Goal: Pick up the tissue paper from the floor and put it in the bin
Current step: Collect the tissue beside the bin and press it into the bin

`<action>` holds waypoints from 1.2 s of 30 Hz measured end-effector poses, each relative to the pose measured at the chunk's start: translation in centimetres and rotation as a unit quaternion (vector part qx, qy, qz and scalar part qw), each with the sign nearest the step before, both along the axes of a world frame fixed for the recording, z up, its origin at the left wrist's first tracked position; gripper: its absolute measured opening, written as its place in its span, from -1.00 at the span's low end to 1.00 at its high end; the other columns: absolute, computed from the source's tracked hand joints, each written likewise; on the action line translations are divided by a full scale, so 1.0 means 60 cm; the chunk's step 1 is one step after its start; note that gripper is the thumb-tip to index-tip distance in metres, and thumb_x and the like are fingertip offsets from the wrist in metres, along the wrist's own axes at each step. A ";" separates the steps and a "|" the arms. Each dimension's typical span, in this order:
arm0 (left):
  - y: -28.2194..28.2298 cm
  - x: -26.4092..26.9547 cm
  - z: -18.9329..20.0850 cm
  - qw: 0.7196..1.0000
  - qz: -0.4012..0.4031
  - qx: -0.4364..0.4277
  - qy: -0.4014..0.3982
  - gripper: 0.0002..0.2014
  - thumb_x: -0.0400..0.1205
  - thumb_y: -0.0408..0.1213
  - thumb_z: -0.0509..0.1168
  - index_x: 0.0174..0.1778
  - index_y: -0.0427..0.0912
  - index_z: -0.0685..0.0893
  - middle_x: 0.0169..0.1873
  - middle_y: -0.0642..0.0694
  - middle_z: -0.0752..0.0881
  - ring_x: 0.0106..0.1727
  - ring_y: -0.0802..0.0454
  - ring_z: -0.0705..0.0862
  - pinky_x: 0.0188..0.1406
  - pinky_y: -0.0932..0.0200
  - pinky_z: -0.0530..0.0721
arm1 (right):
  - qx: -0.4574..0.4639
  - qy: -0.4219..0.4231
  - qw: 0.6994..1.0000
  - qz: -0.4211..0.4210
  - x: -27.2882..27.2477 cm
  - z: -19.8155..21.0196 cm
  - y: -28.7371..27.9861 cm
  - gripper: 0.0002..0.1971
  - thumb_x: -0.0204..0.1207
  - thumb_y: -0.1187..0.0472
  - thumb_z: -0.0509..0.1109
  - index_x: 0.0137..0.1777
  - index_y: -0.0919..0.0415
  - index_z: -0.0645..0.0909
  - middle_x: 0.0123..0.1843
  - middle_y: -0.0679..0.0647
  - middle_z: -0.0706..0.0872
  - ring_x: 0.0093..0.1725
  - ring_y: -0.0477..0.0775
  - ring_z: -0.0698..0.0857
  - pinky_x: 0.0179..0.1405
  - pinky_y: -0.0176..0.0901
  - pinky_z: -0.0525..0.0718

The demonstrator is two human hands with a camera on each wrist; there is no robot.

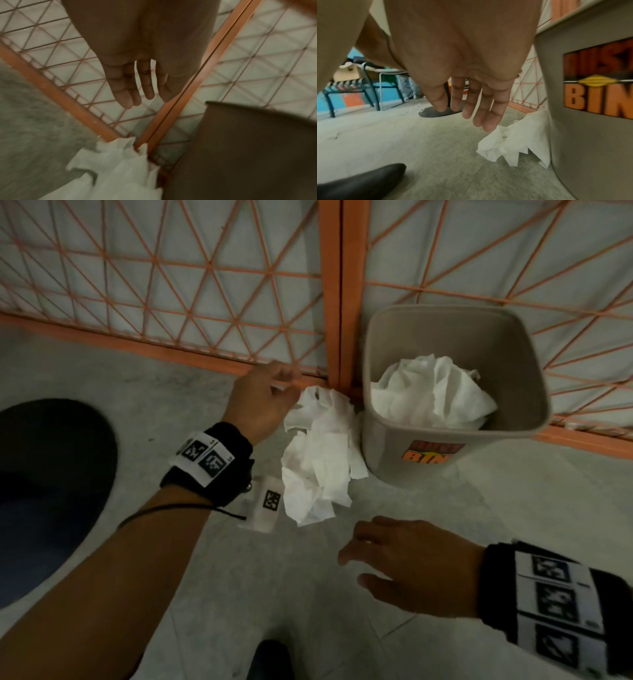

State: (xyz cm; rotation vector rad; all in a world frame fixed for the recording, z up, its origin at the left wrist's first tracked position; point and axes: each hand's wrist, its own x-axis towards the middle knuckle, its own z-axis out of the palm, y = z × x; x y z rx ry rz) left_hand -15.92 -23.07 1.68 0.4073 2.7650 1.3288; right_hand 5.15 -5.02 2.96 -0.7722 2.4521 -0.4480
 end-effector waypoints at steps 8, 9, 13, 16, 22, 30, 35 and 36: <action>0.029 -0.038 -0.137 0.962 -0.060 -0.205 -0.171 -0.55 0.63 0.00 0.32 0.42 -0.05 0.59 0.41 -0.06 0.62 0.41 -0.07 0.59 0.44 0.05 0.53 | -0.011 -0.016 0.985 -0.170 -0.069 -0.140 -0.053 -0.57 0.67 0.02 0.17 0.52 -0.01 0.31 0.43 0.00 0.38 0.34 0.09 0.49 0.09 0.02 0.66; 0.037 -0.039 -0.148 0.953 -0.071 -0.225 -0.189 -0.48 0.62 0.08 0.30 0.48 -0.05 0.53 0.44 -0.07 0.60 0.43 -0.09 0.57 0.45 0.02 0.52 | -0.034 -0.005 0.974 -0.225 -0.070 -0.157 -0.056 -0.59 0.66 0.02 0.19 0.49 -0.01 0.35 0.42 -0.02 0.38 0.34 0.07 0.49 0.08 0.00 0.67; 0.057 -0.036 -0.173 0.942 -0.085 -0.275 -0.174 -0.61 0.61 0.11 0.27 0.20 -0.07 0.69 0.24 -0.13 0.70 0.29 -0.19 0.65 0.17 0.02 0.59 | -0.083 0.064 0.905 -0.413 -0.071 -0.205 -0.062 -0.62 0.62 0.03 0.26 0.42 0.00 0.42 0.40 -0.03 0.39 0.32 0.06 0.57 -0.05 0.04 0.74; 0.045 -0.022 -0.166 0.973 -0.061 -0.182 -0.130 -0.67 0.61 -0.04 0.33 -0.42 -0.11 0.55 -0.30 -0.10 0.67 -0.04 -0.22 0.72 -0.06 0.02 0.64 | -0.061 0.075 0.881 -0.463 -0.082 -0.222 -0.056 -0.57 0.60 0.13 0.28 0.47 0.03 0.39 0.52 0.05 0.35 0.30 0.22 0.63 -0.04 0.12 0.72; -0.021 0.037 -0.115 0.981 0.037 0.062 -0.180 -0.88 0.58 -0.21 0.42 -0.15 -0.19 0.70 -0.27 -0.04 0.73 -0.20 0.00 0.74 -0.21 -0.01 0.84 | 0.018 0.075 0.874 -0.479 -0.117 -0.229 -0.049 -0.56 0.65 0.10 0.20 0.53 -0.07 0.37 0.43 0.13 0.56 0.09 0.36 0.73 -0.01 0.11 0.66; -0.075 0.115 -0.036 0.976 0.031 0.166 -0.139 -0.87 0.62 -0.45 0.37 -0.02 -0.14 0.74 -0.20 0.00 0.82 -0.23 0.04 0.81 -0.34 0.15 0.79 | 0.005 0.119 0.856 -0.503 -0.124 -0.245 -0.048 -0.74 0.58 0.07 0.34 0.23 0.03 0.66 0.14 0.11 0.78 -0.03 0.35 0.76 -0.11 -0.02 0.62; -0.060 0.122 0.056 0.977 -0.018 0.200 -0.069 -0.68 0.63 -0.54 0.30 -0.11 0.02 0.77 -0.24 0.08 0.82 -0.24 0.03 0.79 -0.29 0.19 0.83 | -0.131 0.188 0.805 -0.548 -0.090 -0.229 -0.059 -0.90 0.44 0.22 0.45 -0.06 0.09 0.73 -0.05 0.10 0.78 -0.24 0.27 0.76 -0.27 -0.02 0.70; -0.049 0.122 0.079 0.977 -0.033 0.206 -0.054 -0.68 0.64 -0.53 0.30 -0.10 0.03 0.78 -0.23 0.09 0.83 -0.24 0.04 0.79 -0.27 0.17 0.83 | -0.160 0.205 0.790 -0.555 -0.079 -0.224 -0.063 -0.91 0.44 0.25 0.44 -0.09 0.09 0.72 -0.07 0.08 0.77 -0.30 0.21 0.74 -0.31 -0.04 0.70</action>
